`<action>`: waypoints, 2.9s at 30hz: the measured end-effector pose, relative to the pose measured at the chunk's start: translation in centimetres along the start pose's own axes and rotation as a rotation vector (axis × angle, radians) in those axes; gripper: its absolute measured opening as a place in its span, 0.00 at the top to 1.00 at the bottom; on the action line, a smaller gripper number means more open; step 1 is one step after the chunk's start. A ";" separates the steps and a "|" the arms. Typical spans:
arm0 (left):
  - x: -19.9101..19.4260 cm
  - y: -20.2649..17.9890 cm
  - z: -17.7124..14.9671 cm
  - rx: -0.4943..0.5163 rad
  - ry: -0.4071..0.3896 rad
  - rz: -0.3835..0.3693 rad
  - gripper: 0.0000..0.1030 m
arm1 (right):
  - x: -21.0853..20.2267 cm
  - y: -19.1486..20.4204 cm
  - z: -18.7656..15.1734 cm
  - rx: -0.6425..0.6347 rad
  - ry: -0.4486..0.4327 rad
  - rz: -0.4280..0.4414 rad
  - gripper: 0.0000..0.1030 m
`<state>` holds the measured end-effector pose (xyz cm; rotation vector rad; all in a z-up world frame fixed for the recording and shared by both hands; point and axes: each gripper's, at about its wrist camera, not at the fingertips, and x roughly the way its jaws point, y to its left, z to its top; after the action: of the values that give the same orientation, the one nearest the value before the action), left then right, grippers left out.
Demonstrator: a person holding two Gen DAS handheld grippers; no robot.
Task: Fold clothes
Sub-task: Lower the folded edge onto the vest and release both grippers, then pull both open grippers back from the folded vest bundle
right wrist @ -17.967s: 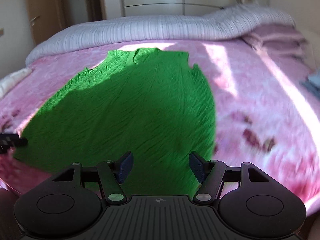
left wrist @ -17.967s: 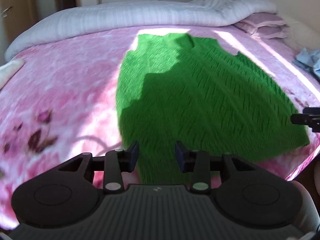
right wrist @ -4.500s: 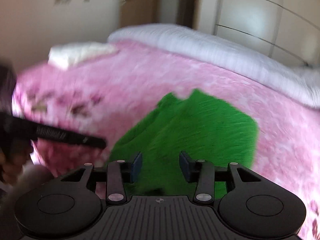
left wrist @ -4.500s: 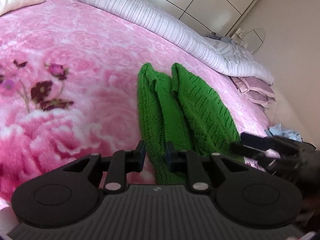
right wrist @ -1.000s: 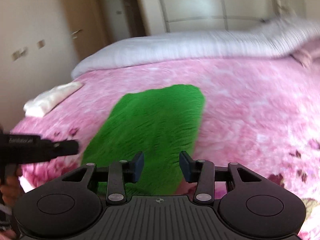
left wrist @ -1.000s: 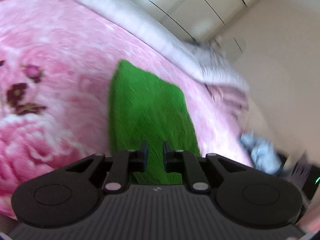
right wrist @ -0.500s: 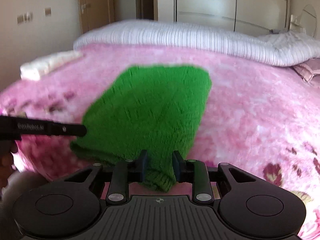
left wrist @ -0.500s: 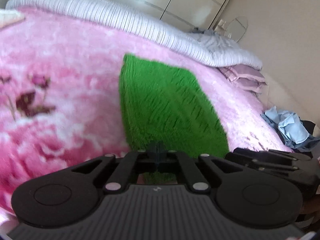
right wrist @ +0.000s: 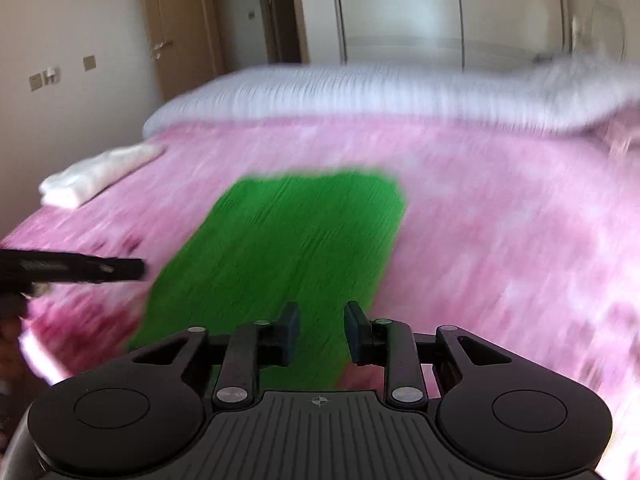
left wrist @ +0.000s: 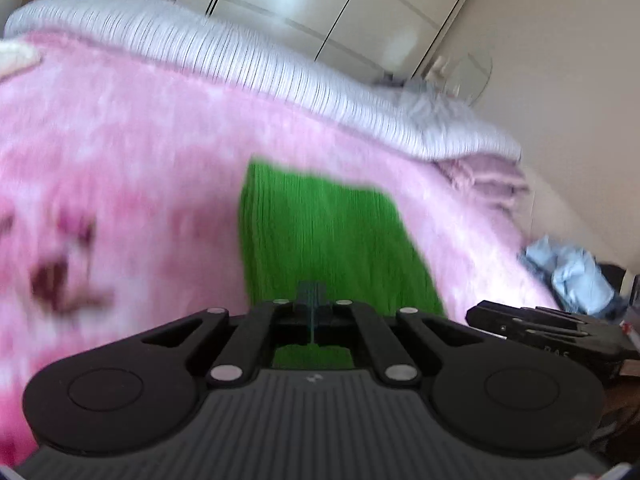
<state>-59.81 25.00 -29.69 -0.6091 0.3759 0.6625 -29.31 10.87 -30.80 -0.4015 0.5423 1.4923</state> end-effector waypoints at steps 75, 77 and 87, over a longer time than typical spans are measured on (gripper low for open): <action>-0.9 -6.4 -7.6 0.168 0.107 0.173 1.00 | -1.3 5.1 -4.3 0.033 0.092 -0.033 0.74; -1.7 -7.2 -7.8 0.148 0.128 0.221 1.00 | -2.0 5.2 -4.4 0.069 0.101 -0.048 0.74; -5.0 -10.2 -10.3 0.132 0.201 0.368 0.82 | -4.2 5.4 -6.6 0.245 0.221 -0.095 0.54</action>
<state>-58.02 9.88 -30.94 -0.4852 0.7251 0.9219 -35.24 3.93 -33.35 -0.3963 0.8606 1.2793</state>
